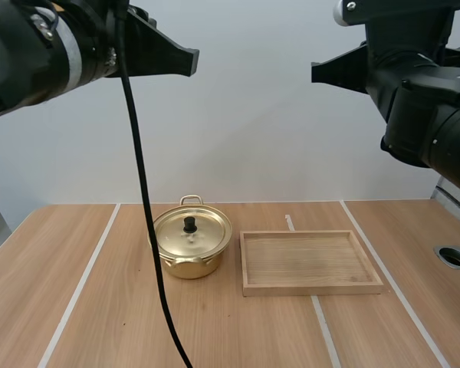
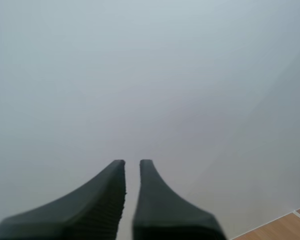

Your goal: Open the pot, put the pineapple inside, and close it

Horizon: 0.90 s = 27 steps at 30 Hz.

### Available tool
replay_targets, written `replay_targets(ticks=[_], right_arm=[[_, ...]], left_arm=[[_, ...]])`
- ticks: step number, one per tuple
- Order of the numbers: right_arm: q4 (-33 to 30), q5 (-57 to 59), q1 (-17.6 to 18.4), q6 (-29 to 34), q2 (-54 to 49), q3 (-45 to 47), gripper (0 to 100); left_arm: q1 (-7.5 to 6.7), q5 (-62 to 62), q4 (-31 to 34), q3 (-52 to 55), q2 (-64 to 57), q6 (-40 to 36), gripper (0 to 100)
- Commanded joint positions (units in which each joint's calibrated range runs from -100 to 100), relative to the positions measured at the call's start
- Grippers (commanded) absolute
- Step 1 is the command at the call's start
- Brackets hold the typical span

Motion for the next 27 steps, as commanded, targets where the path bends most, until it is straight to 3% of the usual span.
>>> replay_targets(ticks=[1, 3, 7, 11, 17, 23, 27], right_arm=[[5.21, 6.93, -0.19, -0.13, -2.59, -0.14, 0], [8.54, 11.3, -0.19, -0.13, -4.47, -0.14, 0], [6.93, 19.66, -0.19, -0.75, -7.22, 0.0, 0], [6.77, 20.2, -0.19, -0.66, -10.95, 2.65, 0], [6.35, 20.2, -0.19, -0.66, -18.73, 13.27, 0], [6.35, 20.2, -0.19, -0.66, -28.49, 24.98, 0], [6.66, 17.33, -0.19, -0.66, -32.46, 31.24, 0]], left_arm=[[-0.07, -1.15, 0.89, -0.36, -2.17, -1.5, 0], [-0.07, -0.68, 3.72, -0.23, -3.55, -4.53, 0], [-0.07, -0.86, 8.32, 1.31, -6.73, -10.61, 0], [-0.07, -3.54, 8.6, 6.62, -10.85, -11.16, 0], [0.0, -9.18, 8.6, 18.49, -17.99, -11.34, 0], [1.54, -9.18, 8.6, 27.88, -24.69, -13.58, 0], [1.83, -9.18, 8.6, 32.69, -28.04, -13.66, 0]])
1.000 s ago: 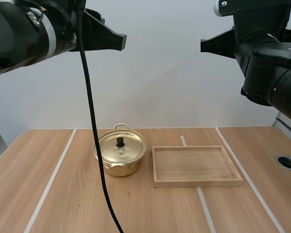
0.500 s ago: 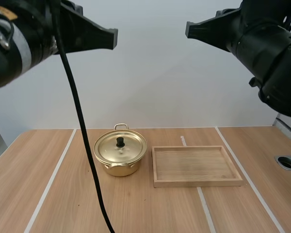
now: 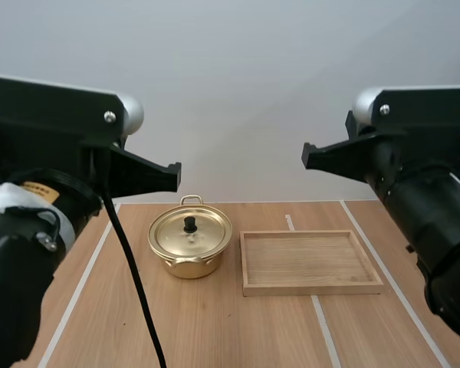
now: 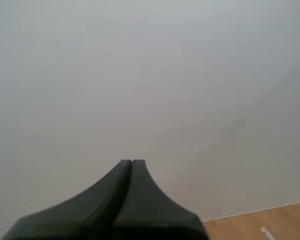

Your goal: Open the pot, put the pineapple inside, and close it

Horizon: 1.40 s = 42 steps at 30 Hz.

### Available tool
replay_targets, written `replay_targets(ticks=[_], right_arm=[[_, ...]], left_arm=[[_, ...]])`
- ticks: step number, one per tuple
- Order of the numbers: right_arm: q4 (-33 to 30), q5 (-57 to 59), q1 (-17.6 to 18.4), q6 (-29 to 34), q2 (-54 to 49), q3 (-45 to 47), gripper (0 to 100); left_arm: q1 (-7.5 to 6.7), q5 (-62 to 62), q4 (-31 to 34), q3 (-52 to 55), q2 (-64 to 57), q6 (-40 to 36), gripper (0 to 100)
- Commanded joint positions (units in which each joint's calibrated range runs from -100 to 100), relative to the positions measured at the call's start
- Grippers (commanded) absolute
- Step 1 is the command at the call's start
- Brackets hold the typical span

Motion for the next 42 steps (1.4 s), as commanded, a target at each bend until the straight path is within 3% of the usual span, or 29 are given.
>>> replay_targets(ticks=[1, 10, 17, 29, 36, 42], right_arm=[[-0.56, -3.21, -0.19, -0.66, -3.27, 5.23, 0], [1.82, -6.17, -0.65, -1.09, -3.39, 12.26, 0], [0.15, -7.11, -0.89, -1.6, -3.39, 14.98, 0], [0.15, -7.33, -1.41, -1.6, -3.39, 15.02, 0], [0.29, -7.33, -3.2, -1.6, -5.5, 20.08, 0], [0.29, -7.33, -3.2, -1.6, -10.28, 26.8, 0]], left_arm=[[0.29, -1.33, -0.15, 5.05, -3.38, -0.91, 0], [0.3, -3.2, 6.74, 12.95, -4.71, -8.59, 0], [0.3, -2.64, 13.4, 12.95, -4.71, -8.5, 0], [0.3, -3.08, 13.4, 13.57, -4.71, -8.5, 0], [0.3, -15.85, 14.47, 24.26, -7.32, -8.5, 0], [0.3, -15.62, 17.75, 34.36, -12.65, -8.5, 0]])
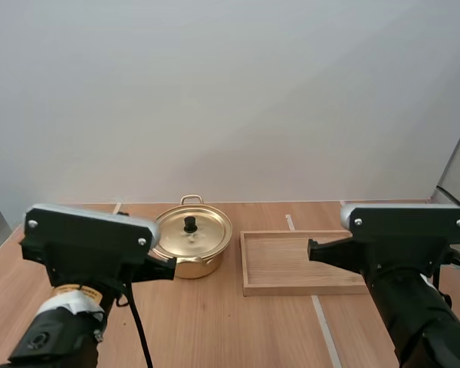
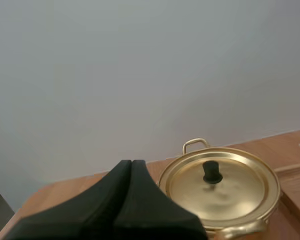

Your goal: Open the pot, put the pineapple inside, and close it

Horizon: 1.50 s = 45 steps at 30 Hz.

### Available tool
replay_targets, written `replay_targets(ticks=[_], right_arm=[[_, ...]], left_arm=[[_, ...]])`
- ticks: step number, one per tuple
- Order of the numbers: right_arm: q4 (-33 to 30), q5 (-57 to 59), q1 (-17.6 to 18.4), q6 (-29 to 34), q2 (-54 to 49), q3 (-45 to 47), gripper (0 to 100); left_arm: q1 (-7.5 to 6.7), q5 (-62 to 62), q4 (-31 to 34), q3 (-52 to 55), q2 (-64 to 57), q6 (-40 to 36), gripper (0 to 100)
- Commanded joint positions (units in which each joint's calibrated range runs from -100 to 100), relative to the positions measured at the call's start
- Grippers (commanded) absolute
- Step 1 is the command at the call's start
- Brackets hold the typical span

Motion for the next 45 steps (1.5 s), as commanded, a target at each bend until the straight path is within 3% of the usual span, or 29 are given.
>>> replay_targets(ticks=[1, 6, 21, 28, 35, 37, 39, 43, 45], right_arm=[[-0.4, -0.25, -0.32, -0.44, -2.32, 2.29, 0], [-0.4, -0.25, -0.32, -0.44, -4.91, 3.53, 0], [0.74, -1.34, -0.32, -0.44, -7.08, 3.53, 0], [-11.28, 8.97, -0.32, -0.57, -7.08, 3.53, 0], [-17.05, 11.23, -0.32, 8.33, -5.23, 3.53, 0], [-22.13, 13.9, -0.32, 11.79, -4.78, 3.53, 0], [-31.06, 17.34, -0.76, 20.0, -4.66, 3.53, 0], [-57.87, 29.44, -1.37, 47.29, -4.66, 3.53, 0], [-69.59, 37.9, -1.5, 57.3, -4.66, 3.53, 0]], left_arm=[[0.15, -1.61, 0.76, 3.87, -2.16, -0.72, 0], [0.15, 5.9, 0.76, 4.25, -3.25, -0.72, 0], [0.15, 6.08, 0.76, 4.25, -3.25, -0.72, 0], [0.15, 6.08, 0.76, 4.25, -3.25, -0.72, 0], [0.15, 6.08, 0.76, 4.25, -3.25, -0.72, 0], [0.15, 6.08, 0.76, 4.25, -3.25, -0.72, 0], [0.15, 6.08, 0.76, 4.25, -3.25, -0.72, 0], [0.15, 6.08, 0.76, 4.25, -3.25, -0.72, 0], [0.15, 6.08, 0.76, 4.25, -3.25, -0.72, 0]])
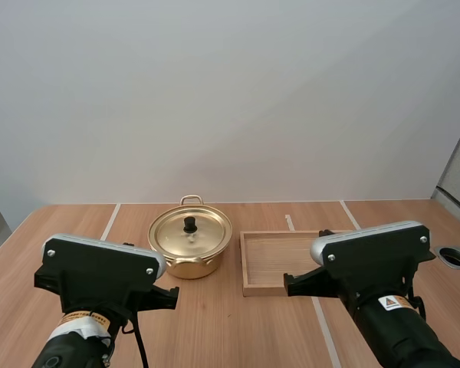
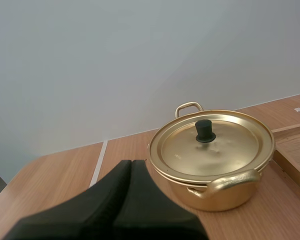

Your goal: Open the pot, put the pineapple inside, and close it

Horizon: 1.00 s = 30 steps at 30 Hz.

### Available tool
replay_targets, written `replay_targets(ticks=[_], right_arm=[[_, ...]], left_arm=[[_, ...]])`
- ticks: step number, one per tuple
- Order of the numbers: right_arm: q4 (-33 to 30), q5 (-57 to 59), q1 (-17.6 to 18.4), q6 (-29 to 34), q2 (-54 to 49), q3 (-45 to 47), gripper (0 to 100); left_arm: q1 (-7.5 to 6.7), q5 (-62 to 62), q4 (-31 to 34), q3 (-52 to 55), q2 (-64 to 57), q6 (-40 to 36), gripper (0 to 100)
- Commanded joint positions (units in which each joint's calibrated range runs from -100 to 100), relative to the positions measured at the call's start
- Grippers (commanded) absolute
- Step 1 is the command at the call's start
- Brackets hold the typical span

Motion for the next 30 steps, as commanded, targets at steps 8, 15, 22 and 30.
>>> replay_targets(ticks=[8, 15, 22, 30], right_arm=[[-27.35, 13.16, -1.87, 29.65, -0.07, 0.02, 0], [-34.22, 14.04, -1.95, 40.05, -2.75, 0.02, 0], [-34.22, 13.78, -1.95, 40.05, -3.37, 0.02, 0], [-34.22, 13.78, -1.95, 40.05, -3.37, 0.02, 0]], left_arm=[[0.15, -0.23, 0.11, 0.15, -0.36, -0.72, 0], [0.15, -0.23, 0.11, 0.15, -0.36, -0.72, 0], [0.15, -0.23, 0.11, 0.15, -0.36, -0.72, 0], [0.15, -0.23, 0.11, 0.15, -0.36, -0.72, 0]])
